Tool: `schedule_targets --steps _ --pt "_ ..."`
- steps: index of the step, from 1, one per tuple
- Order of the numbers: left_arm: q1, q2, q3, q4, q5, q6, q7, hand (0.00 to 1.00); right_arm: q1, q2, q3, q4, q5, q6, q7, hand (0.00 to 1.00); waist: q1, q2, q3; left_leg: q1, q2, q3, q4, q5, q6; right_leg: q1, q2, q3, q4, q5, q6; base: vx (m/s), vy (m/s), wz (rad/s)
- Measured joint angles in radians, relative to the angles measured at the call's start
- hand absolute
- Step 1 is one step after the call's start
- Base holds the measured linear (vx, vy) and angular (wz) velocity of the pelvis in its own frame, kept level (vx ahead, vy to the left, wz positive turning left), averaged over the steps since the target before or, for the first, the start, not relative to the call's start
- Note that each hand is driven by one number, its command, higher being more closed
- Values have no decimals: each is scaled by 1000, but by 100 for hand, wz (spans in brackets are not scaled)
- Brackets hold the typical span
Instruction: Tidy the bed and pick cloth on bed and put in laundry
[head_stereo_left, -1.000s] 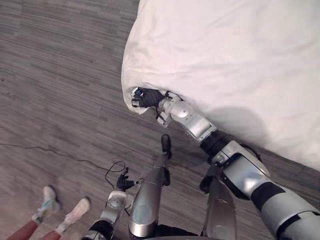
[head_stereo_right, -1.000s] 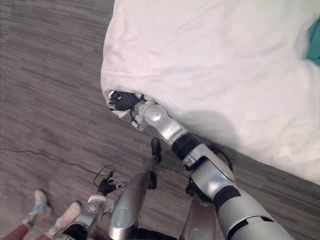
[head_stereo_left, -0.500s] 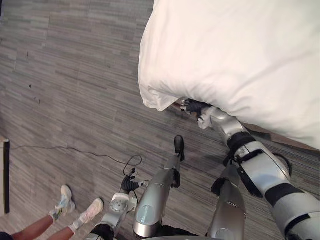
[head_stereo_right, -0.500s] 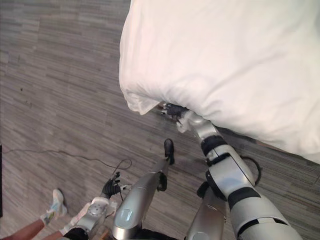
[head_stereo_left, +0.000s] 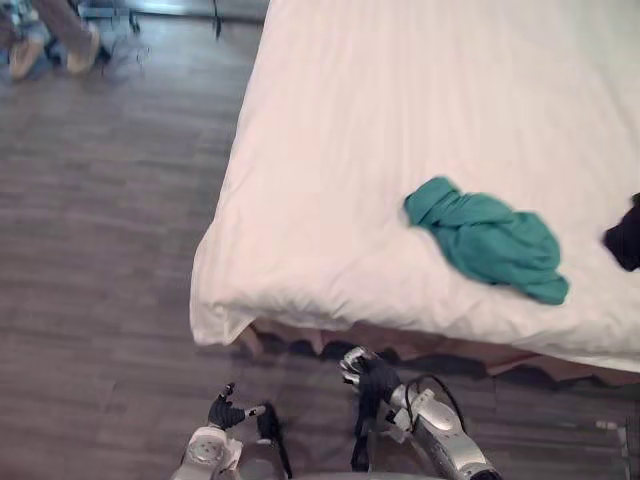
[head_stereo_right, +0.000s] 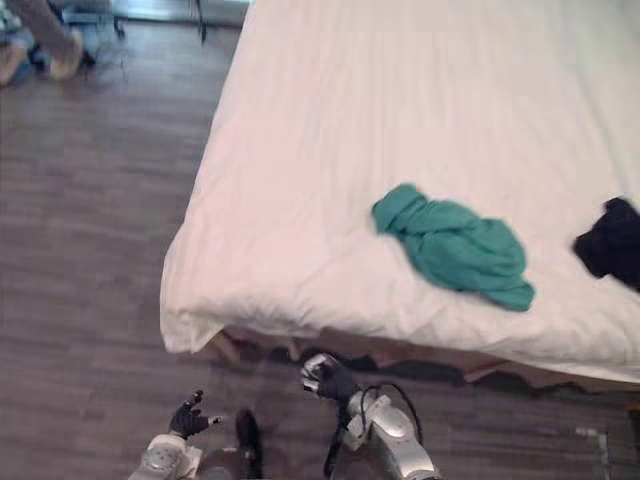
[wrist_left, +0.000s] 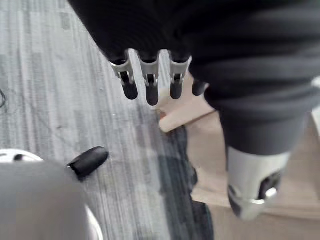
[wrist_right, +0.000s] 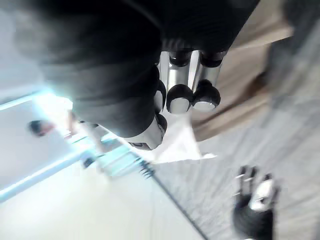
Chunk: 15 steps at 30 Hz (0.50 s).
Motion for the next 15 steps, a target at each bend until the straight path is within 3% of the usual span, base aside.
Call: schedule_targets --steps 4,6,10,12,15 --pt "-2 0 2 14 3 25 3 0 -107 15 40 -144 73 56 -2 100 0 -2 -15 32 11 35 -3 -5 -8 15 13 26 1 0 -1 24 -21 -21" --pt "-7 1 11 28 -13 42 3 0 -232 31 53 -149 95 103 -34 100 4 -2 -19 51 18 70 -3 -7 -10 16 24 55 2 3 -5 -8 -33 -36" --pt "-7 0 48 45 -38 60 3 0 -375 73 67 -90 91 133 -123 100 11 0 -18 59 28 101 0 -9 -14 2 39 95 2 15 -21 -43 -46 -31" --pt "-17 5 51 47 -50 60 3 0 -444 93 72 -53 90 140 -170 100 25 8 -6 26 29 111 8 -8 -16 -31 41 110 2 25 -28 -83 -57 -25" --pt "-56 8 52 41 -79 50 6 0 -603 110 38 36 69 142 -237 100 48 11 75 -29 33 103 41 -6 -15 -72 40 115 3 48 -38 -93 -70 4"
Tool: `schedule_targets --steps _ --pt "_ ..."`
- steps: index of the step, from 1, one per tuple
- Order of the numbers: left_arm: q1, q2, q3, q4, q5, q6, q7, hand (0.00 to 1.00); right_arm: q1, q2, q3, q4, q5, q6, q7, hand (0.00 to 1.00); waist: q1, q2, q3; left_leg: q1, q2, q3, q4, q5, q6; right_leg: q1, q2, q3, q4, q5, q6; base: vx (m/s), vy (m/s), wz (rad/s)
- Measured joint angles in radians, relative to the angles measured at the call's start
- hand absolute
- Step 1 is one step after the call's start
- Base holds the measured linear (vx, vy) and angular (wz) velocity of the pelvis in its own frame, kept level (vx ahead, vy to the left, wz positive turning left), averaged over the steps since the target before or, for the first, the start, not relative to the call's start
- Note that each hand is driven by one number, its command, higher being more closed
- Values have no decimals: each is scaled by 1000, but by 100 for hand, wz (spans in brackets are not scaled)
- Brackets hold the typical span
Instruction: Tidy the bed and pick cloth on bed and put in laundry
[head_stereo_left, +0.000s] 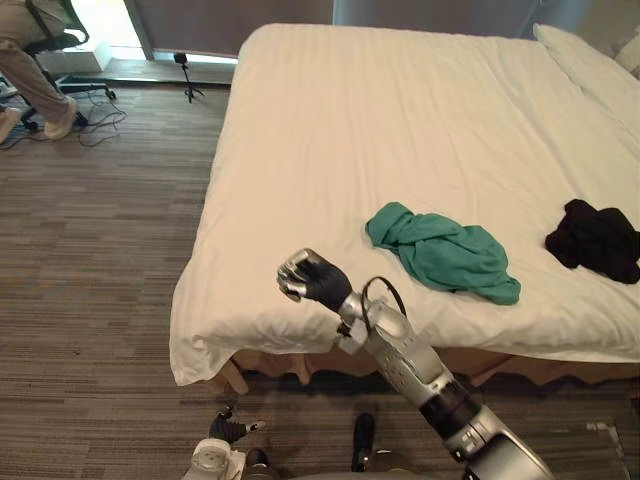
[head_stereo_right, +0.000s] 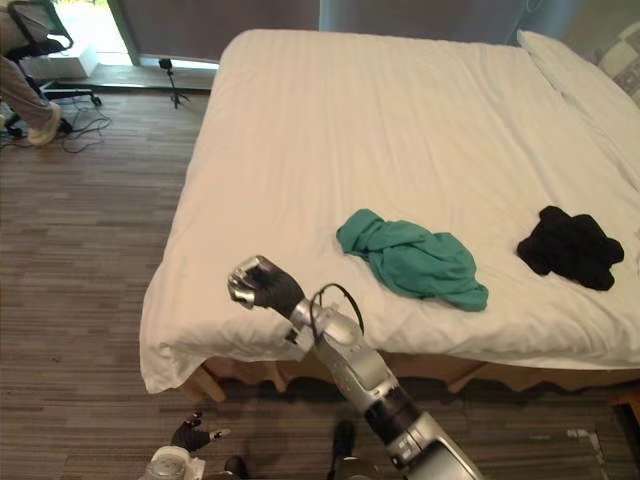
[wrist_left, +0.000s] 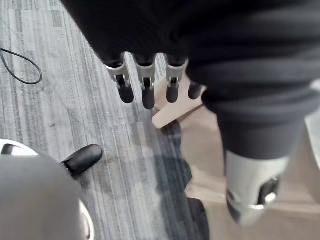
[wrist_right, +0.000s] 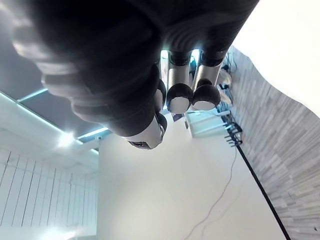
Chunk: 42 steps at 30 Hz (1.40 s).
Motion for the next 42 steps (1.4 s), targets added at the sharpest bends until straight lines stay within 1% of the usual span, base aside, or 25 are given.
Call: schedule_targets --steps 1,2,6,11,15,17,19,21,24,25,27,28,29,30,31,32,34,35,36,37,38,39,40,41,42 --pt "-20 0 6 -14 -14 -2 4 0 -64 -1 -35 24 -22 -1 -11 100 6 5 45 -27 0 -12 11 7 2 -19 -1 -3 0 9 -3 -147 -84 30" --pt "-37 -4 8 -29 -25 -8 16 0 -132 -5 -70 48 -25 -3 -27 100 9 21 96 -61 -1 -24 13 22 4 -43 -7 -13 0 17 -1 -137 -73 35" --pt "-56 0 8 -66 -37 -12 18 0 -268 -42 -127 145 -25 -2 -68 100 12 66 204 -112 -4 -57 8 51 6 -82 -7 -29 0 29 -2 -57 -20 22" --pt "-59 0 -26 -81 -37 -26 15 0 -319 -146 -246 444 20 -1 -115 100 19 107 235 -157 -3 -88 10 59 7 -108 -3 -43 0 32 -3 29 16 16" --pt "-59 2 -46 -82 -34 -56 15 0 -273 -173 -314 464 69 -51 -88 100 12 114 238 -154 -7 -85 13 56 10 -108 -4 -29 0 30 -1 66 46 -3" --pt "-58 -2 -47 -98 -32 -80 15 0 -197 -170 -403 431 114 -70 -76 100 12 114 238 -153 -9 -84 20 48 12 -104 -8 -17 0 27 3 55 38 0" --pt "-56 -5 -46 -105 -23 -87 15 0 -80 -161 -470 355 149 -87 -71 100 5 114 238 -139 -10 -75 43 27 10 -86 -10 -4 0 21 11 63 48 -13" --pt "-34 -6 -31 -105 -2 -88 15 0 83 -118 -533 287 172 -112 -72 100 -15 107 222 -104 -6 -48 73 -10 10 -54 -10 23 0 13 21 75 57 -41" --pt "15 -27 9 -85 45 -88 15 0 318 -38 -608 273 177 -130 -74 100 -66 87 128 -75 -4 14 97 -62 7 -51 -8 74 0 -4 37 97 44 -54" --pt "20 -39 35 -73 63 -87 15 0 418 -14 -666 318 173 -129 -95 100 -70 79 102 -46 -3 45 96 -82 7 -40 -2 100 0 -14 37 116 38 -65" --pt "24 -57 70 -71 85 -87 15 0 559 -12 -760 427 167 -117 -140 100 -74 75 82 -1 5 84 102 -110 2 -17 7 123 0 -32 40 128 33 -66" --pt "29 -72 114 -70 101 -85 17 0 664 -13 -824 504 157 -106 -173 100 -89 75 76 10 36 103 170 -147 -12 5 23 149 0 -54 33 157 20 -74" --pt "39 -77 148 -65 108 -82 21 0 726 -14 -851 535 144 -101 -192 100 -99 73 71 7 56 104 247 -177 -12 17 35 166 0 -61 27 124 -9 -68" --pt "45 -78 177 -56 115 -79 27 0 762 -13 -863 554 140 -101 -202 100 -106 63 66 -4 77 96 317 -191 -5 22 40 183 2 -64 23 83 -37 -108" --pt "68 -83 230 -56 118 -70 49 0 835 -15 -878 573 124 -107 -208 100 -114 41 43 -44 115 32 488 -203 19 17 63 246 36 -65 5 118 -56 -162" --pt "78 -89 274 -52 119 -58 81 0 894 -26 -883 596 85 -126 -204 100 -111 39 15 -94 142 -87 660 -219 65 17 87 323 69 -82 -2 120 0 -192" --pt "108 -96 293 -40 114 -55 102 0 927 -53 -882 608 50 -134 -193 100 -108 42 -37 -82 145 -190 700 -270 87 18 128 430 66 -92 -6 120 163 -208" --pt "117 -108 291 -21 94 -40 116 0 936 -57 -880 608 21 -152 -176 0 -109 50 -74 -45 142 -264 632 -314 112 17 158 527 69 -90 -8 68 219 -197" --pt "117 -111 292 -16 90 -37 121 0 932 -55 -878 607 21 -153 -172 0 -109 50 -77 -39 138 -279 611 -319 115 16 161 543 71 -90 -8 -15 238 -218" --pt "131 -120 305 -12 36 -30 133 0 917 -51 -860 605 21 -156 -151 0 -105 51 -95 3 111 -340 517 -338 86 -12 168 584 85 -89 -9 -73 257 -171" --pt "146 -119 297 -9 15 -27 126 0 902 -33 -832 595 20 -159 -136 0 -107 57 -118 35 88 -334 436 -367 50 -59 170 588 78 -79 -22 -88 257 -175" --pt "148 -117 283 -7 15 -27 122 0 893 -10 -827 585 20 -163 -130 0 -115 65 -124 43 86 -316 403 -386 32 -83 166 573 71 -79 -22 -105 245 -131" --pt "139 -111 259 -8 15 -29 122 0 873 31 -818 585 20 -170 -130 0 -117 61 -120 57 87 -243 359 -420 -12 -140 147 491 76 -89 -30 -112 195 -97" --pt "139 -103 260 -16 12 -29 124 0 857 52 -809 592 20 -169 -132 0 -105 43 -115 68 77 -201 354 -420 -13 -156 134 449 87 -94 -40 -137 262 -213" --pt "171 -95 256 -12 18 -7 149 0 837 88 -776 585 6 -175 -131 0 -61 44 -100 130 79 -52 329 -414 -17 -183 119 247 135 -107 -70 -76 196 -256"
